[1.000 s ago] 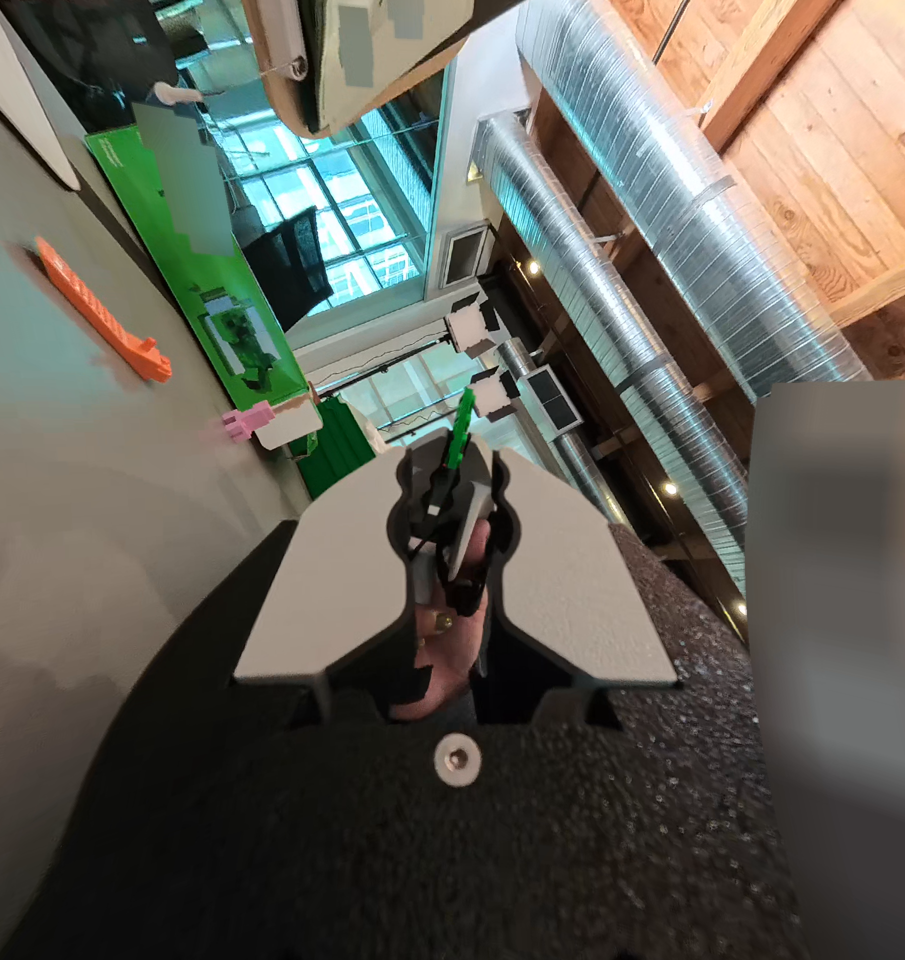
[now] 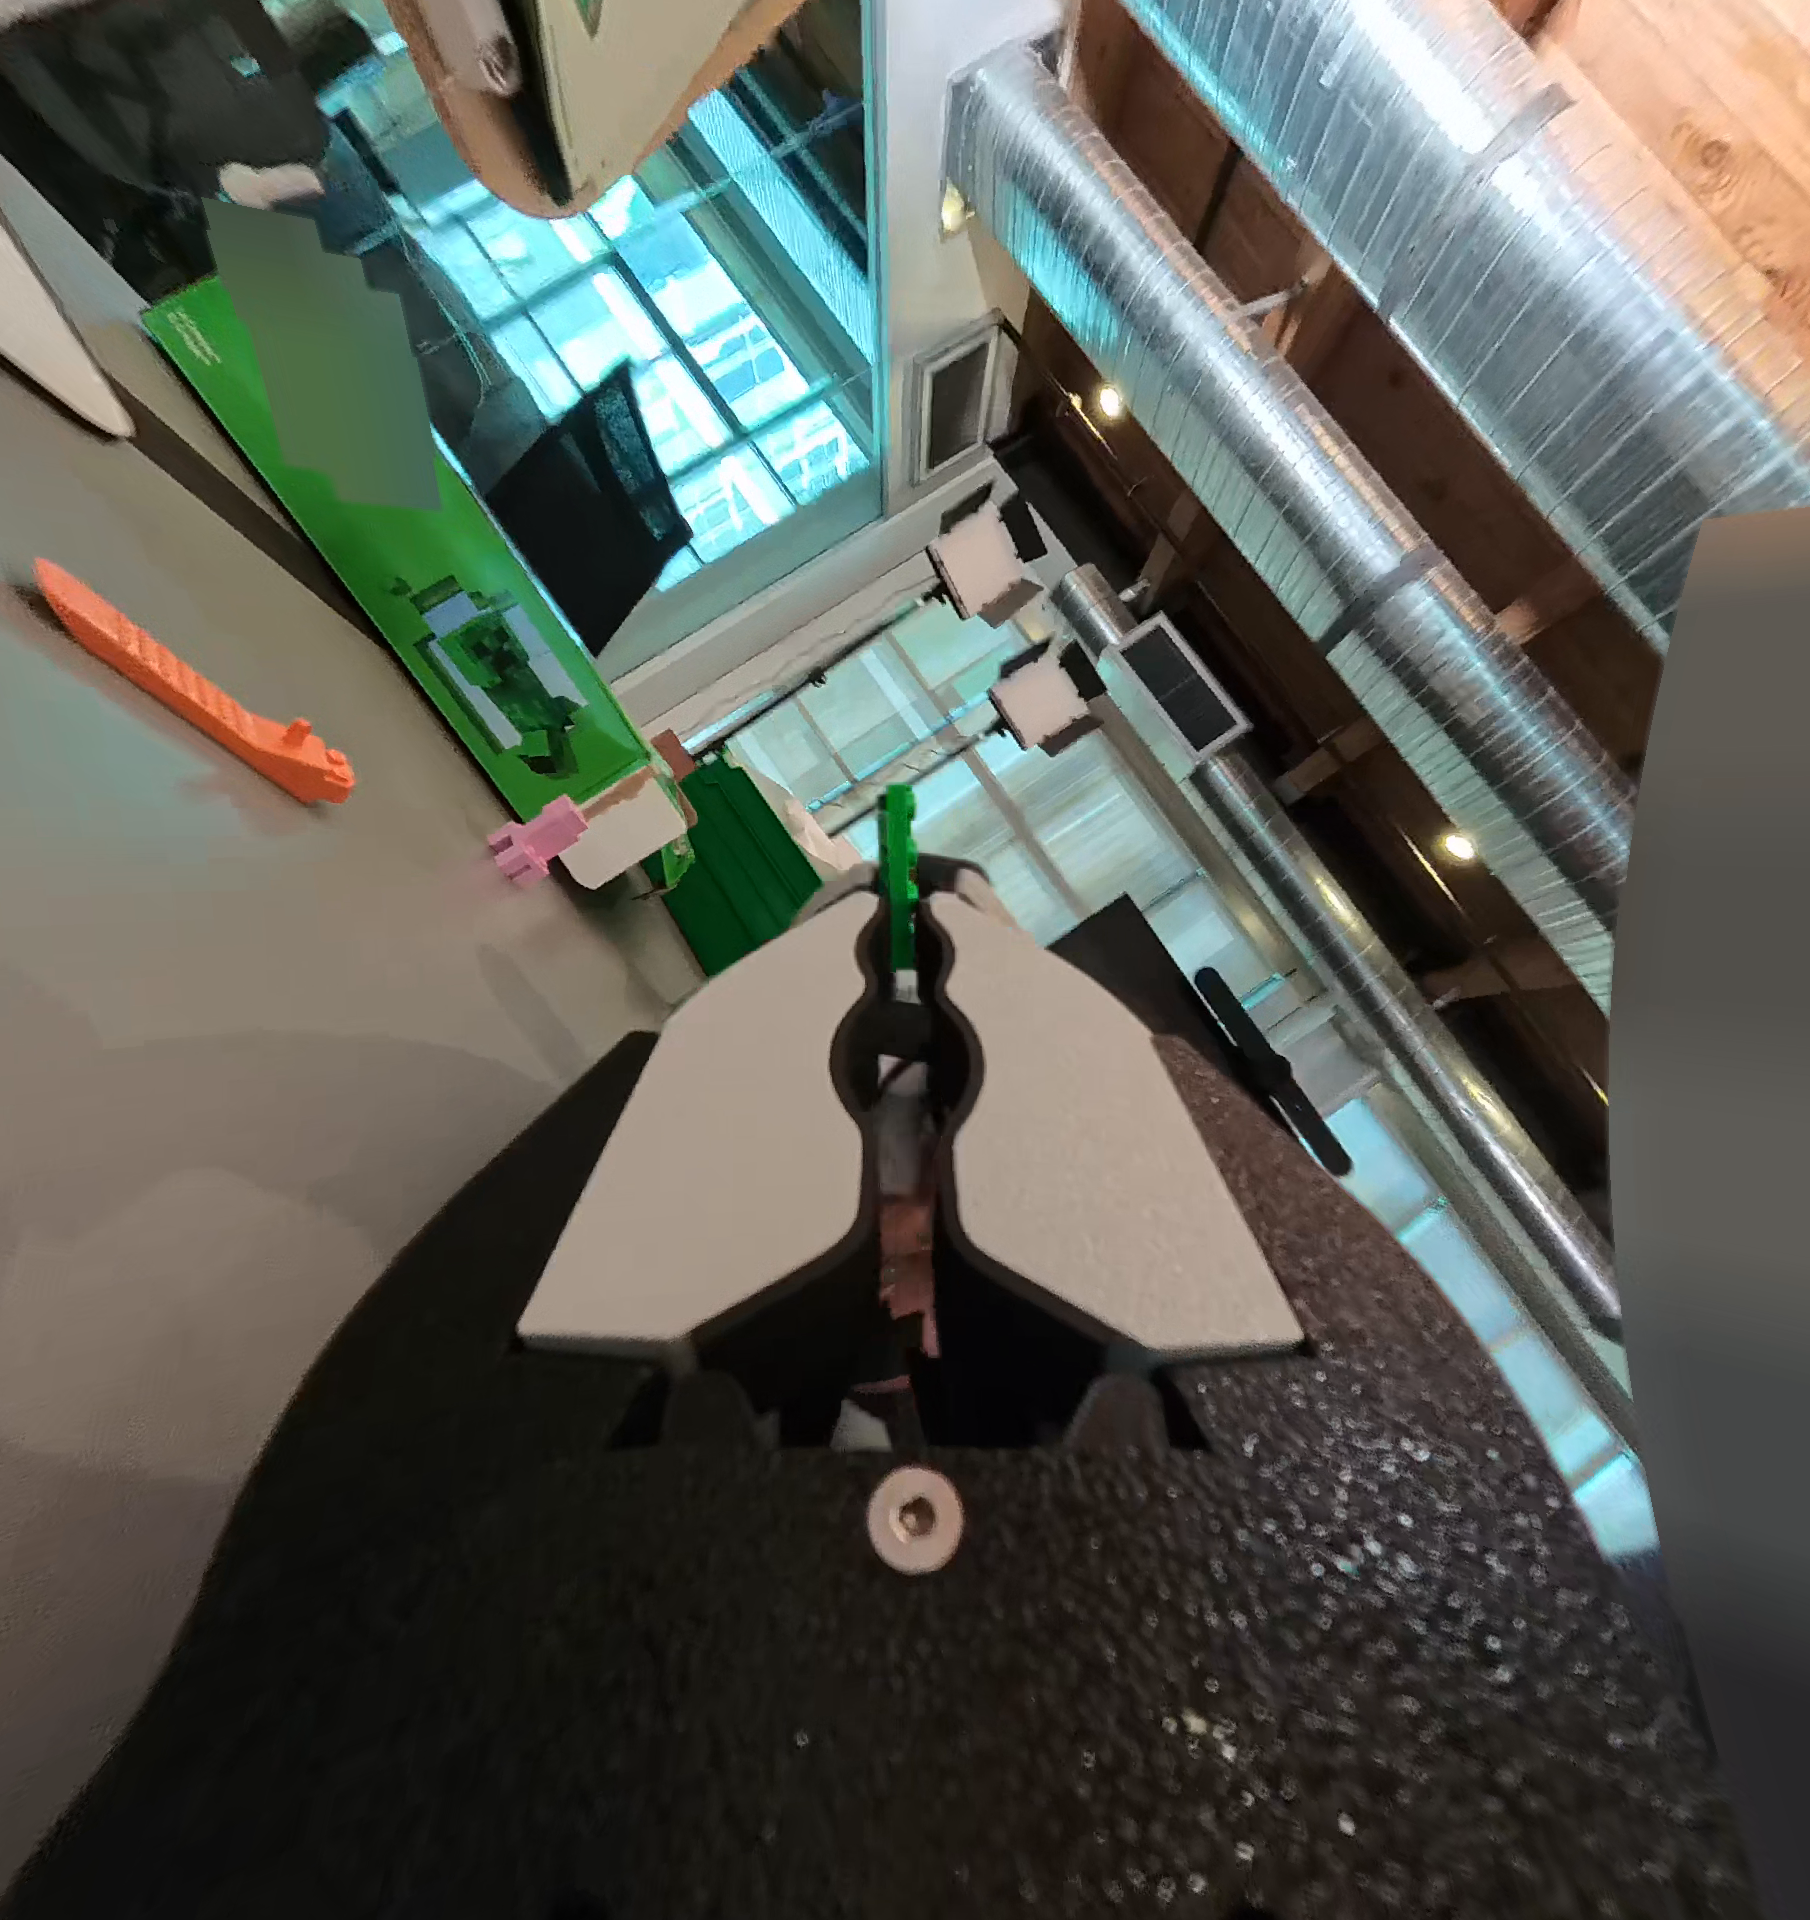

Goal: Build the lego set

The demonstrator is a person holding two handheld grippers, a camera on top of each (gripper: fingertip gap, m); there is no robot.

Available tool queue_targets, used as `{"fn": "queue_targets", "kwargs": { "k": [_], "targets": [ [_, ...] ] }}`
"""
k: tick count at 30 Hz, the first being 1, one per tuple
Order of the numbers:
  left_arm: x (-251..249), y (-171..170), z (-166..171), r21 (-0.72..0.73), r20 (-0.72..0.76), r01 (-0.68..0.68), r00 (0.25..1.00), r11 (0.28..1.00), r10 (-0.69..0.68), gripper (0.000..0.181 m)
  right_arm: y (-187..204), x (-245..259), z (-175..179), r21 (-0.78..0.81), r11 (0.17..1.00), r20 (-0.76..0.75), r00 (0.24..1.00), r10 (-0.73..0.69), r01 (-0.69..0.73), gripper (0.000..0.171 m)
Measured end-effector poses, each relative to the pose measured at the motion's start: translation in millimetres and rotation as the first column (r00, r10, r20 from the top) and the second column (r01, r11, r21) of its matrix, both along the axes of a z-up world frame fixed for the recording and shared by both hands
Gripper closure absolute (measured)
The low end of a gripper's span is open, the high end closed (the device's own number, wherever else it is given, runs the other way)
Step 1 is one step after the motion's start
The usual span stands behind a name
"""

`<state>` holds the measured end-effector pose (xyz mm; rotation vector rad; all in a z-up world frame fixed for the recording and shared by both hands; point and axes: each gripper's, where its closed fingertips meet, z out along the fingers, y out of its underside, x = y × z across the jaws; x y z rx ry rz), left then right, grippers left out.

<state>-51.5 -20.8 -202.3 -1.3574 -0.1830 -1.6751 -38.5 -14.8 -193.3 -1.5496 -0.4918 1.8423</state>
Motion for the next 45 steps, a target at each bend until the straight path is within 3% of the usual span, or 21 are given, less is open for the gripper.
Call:
{"fn": "queue_targets", "kwargs": {
  "k": [3, 6, 10, 15, 28, 34, 37, 41, 45],
  "targets": [
    [-16.5, 9.4, -10.6, -0.08, 0.014, -0.072, 0.997, 0.994, 0.073, 0.178, 5.8, 26.6, -3.9, 0.193, 0.977, 0.201, 0.971, -0.127, 0.088, 0.15],
    [-32.7, 16.2, -21.4, -0.175, 0.054, -0.134, 0.988, 0.976, 0.145, 0.178, -4.3, 53.2, -39.0, 0.401, 0.916, 0.546, 0.802, -0.242, 0.004, 0.154],
    [-43.4, 16.4, -27.8, -0.257, 0.137, -0.178, 0.966, 0.95, 0.218, 0.178, -35.3, 66.7, -86.6, 0.414, 0.885, 0.774, 0.595, -0.217, -0.215, 0.157],
    [-50.7, 13.2, -26.3, -0.293, 0.263, -0.184, 0.928, 0.938, 0.264, 0.178, -45.6, 65.0, -119.9, 0.371, 0.872, 0.862, 0.467, -0.195, -0.321, 0.157],
    [-36.9, 3.5, -23.9, -0.314, 0.295, -0.155, 0.922, 0.937, 0.251, 0.178, -38.4, 62.7, -122.3, 0.408, 0.808, 0.879, 0.424, -0.22, -0.426, 0.153],
    [-35.7, 4.1, -27.5, -0.328, 0.293, -0.154, 0.922, 0.932, 0.255, 0.178, -34.7, 62.1, -121.7, 0.367, 0.809, 0.895, 0.413, -0.171, -0.46, 0.164],
    [-37.6, 5.0, -28.9, -0.344, 0.298, -0.158, 0.916, 0.926, 0.267, 0.178, -25.6, 46.3, -101.4, 0.439, 0.819, 0.844, 0.483, -0.235, -0.368, 0.164],
    [-40.6, 6.0, -31.3, -0.368, 0.272, -0.209, 0.908, 0.906, 0.319, 0.178, -16.3, 3.8, -45.4, 0.571, 0.811, 0.698, 0.595, -0.399, -0.127, 0.165],
    [-39.0, 6.9, -35.9, -0.375, 0.2, -0.251, 0.918, 0.892, 0.342, 0.178, -16.0, -25.3, -35.1, 0.618, 0.778, 0.703, 0.523, -0.482, -0.113, 0.165]
  ]
}}
